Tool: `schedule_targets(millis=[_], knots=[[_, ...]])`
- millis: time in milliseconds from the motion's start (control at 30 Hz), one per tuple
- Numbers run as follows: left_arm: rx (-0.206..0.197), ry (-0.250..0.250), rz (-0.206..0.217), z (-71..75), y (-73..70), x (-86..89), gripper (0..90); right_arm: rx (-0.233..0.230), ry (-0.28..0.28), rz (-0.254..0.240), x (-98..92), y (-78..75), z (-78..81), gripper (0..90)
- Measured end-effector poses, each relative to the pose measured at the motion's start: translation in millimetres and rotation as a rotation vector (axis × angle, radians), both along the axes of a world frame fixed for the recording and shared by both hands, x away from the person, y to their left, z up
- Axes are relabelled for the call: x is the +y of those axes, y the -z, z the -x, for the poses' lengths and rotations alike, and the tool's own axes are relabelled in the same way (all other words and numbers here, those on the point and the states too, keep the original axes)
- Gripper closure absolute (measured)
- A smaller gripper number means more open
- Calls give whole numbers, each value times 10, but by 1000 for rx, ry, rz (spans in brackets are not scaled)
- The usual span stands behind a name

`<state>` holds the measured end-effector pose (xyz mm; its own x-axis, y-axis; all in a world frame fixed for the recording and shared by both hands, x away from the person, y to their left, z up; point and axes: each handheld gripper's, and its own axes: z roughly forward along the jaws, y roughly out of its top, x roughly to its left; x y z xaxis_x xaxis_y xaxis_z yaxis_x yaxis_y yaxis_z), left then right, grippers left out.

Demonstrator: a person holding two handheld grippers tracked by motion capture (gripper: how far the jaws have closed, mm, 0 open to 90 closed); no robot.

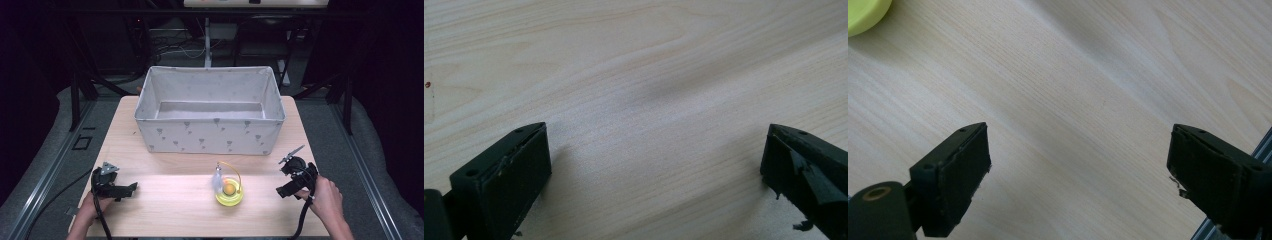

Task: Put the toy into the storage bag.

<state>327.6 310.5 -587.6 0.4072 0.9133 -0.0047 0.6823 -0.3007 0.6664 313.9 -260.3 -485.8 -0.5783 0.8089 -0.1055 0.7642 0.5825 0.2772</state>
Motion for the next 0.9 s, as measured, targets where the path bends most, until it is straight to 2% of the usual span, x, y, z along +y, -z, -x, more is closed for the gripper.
schedule_targets(millis=[200, 333, 467, 600, 633, 667, 733, 767, 900], knots=[[0, 0, 0, 0, 0, 0, 0, 0, -1, 0, 27, -8, 11, 100], [0, 0, -1, 0, 0, 0, 0, 12, -26, 13, 57, -43, 11, 101], [0, -1, 0, 1, 0, -1, 0, 4, -34, 10, 107, -57, 29, 100], [-1, 1, 0, 2, 0, 0, 0, 5, -66, 39, 173, -110, 51, 94], [-1, 1, -1, 2, 0, 0, 0, 5, -66, 39, 173, -110, 51, 94], [-1, 0, -1, 2, 0, -1, 0, -4, -65, 15, 196, -108, 61, 91], [-1, -1, 0, 2, 0, -2, 0, -1, -73, 19, 202, -116, 60, 89], [0, 0, -1, 2, 0, -1, 0, 10, -85, 37, 214, -138, 60, 86], [0, 0, -1, 2, 0, -2, 0, 8, -103, 31, 269, -167, 79, 72]])
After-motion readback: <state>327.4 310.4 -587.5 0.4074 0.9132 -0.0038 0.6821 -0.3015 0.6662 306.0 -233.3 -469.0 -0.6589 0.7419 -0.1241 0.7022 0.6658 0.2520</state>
